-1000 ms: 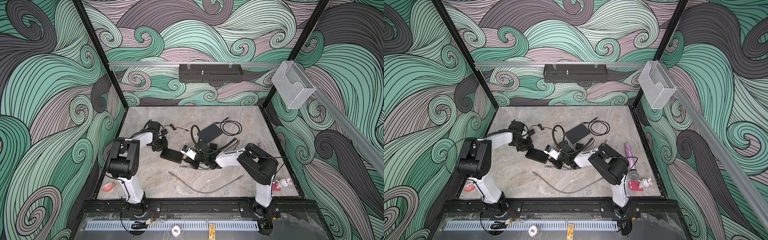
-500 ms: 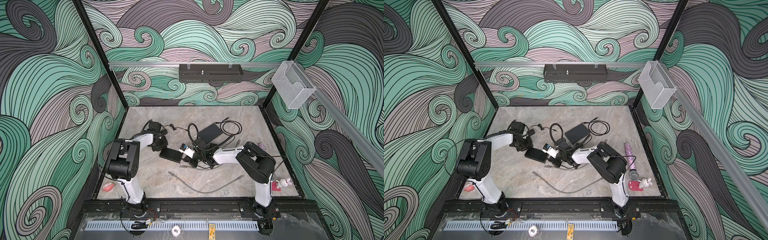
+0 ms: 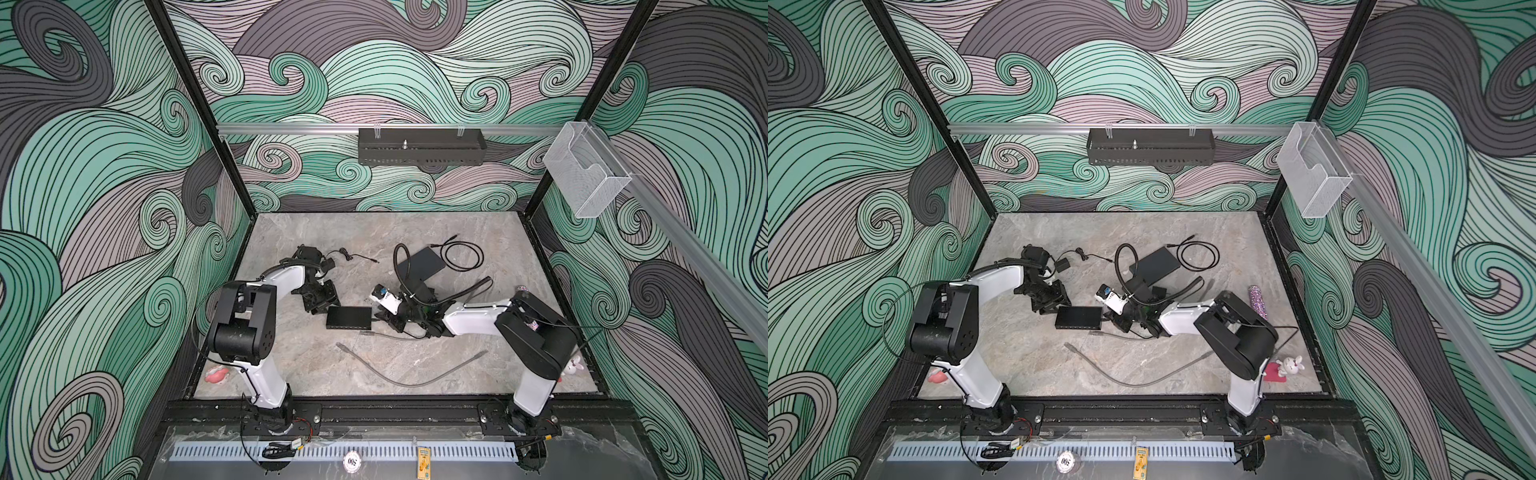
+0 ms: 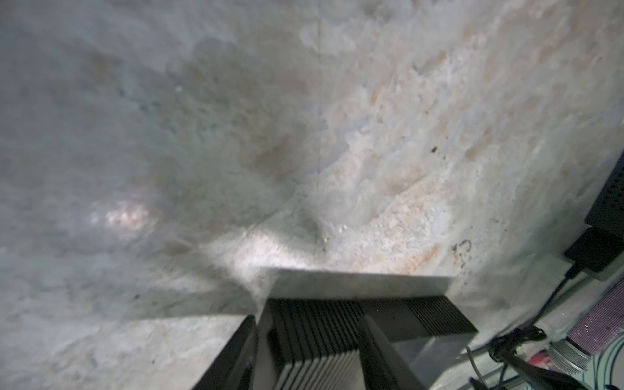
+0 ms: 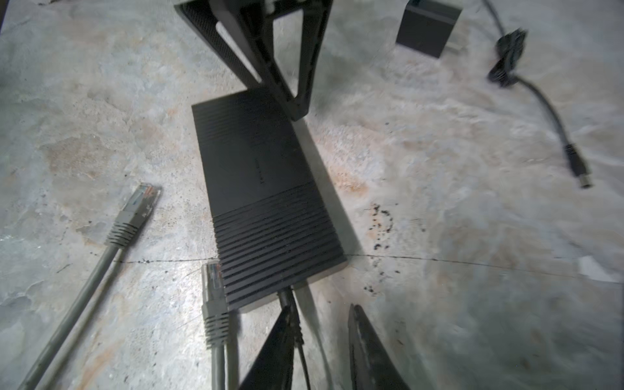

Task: Insert the plug into the switch port
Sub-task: 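Release the plug, swing right gripper over wall adapter while left draws back, then lower the right gripper onto the black wall adapter and close on it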

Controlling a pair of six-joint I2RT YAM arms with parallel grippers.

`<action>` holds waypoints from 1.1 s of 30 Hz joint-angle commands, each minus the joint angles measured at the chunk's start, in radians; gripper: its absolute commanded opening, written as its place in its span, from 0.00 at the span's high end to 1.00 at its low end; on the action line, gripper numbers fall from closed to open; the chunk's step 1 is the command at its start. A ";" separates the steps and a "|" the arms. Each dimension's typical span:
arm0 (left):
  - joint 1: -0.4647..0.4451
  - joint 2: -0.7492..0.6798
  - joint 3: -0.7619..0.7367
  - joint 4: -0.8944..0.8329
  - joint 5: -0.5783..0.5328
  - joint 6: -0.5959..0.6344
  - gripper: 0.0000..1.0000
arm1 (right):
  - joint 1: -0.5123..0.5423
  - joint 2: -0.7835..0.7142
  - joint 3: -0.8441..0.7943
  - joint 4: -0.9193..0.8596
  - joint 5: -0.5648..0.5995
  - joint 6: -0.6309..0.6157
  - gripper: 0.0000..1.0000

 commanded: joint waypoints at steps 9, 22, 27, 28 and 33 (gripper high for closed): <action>0.034 -0.346 -0.025 -0.113 0.162 0.061 0.48 | -0.201 -0.165 0.199 -0.678 0.443 0.556 0.43; 0.021 -0.863 -0.117 -0.238 0.271 0.149 0.01 | -0.217 0.087 0.466 -1.056 0.580 0.793 0.27; 0.018 -1.060 -0.177 -0.150 0.218 0.131 0.01 | -0.213 0.139 0.482 -1.056 0.539 0.864 0.27; 0.019 -1.089 -0.180 -0.141 0.213 0.128 0.01 | -0.211 0.153 0.491 -1.056 0.522 0.869 0.27; 0.016 -1.117 -0.183 -0.146 0.218 0.126 0.02 | -0.189 0.174 0.521 -1.056 0.522 0.893 0.28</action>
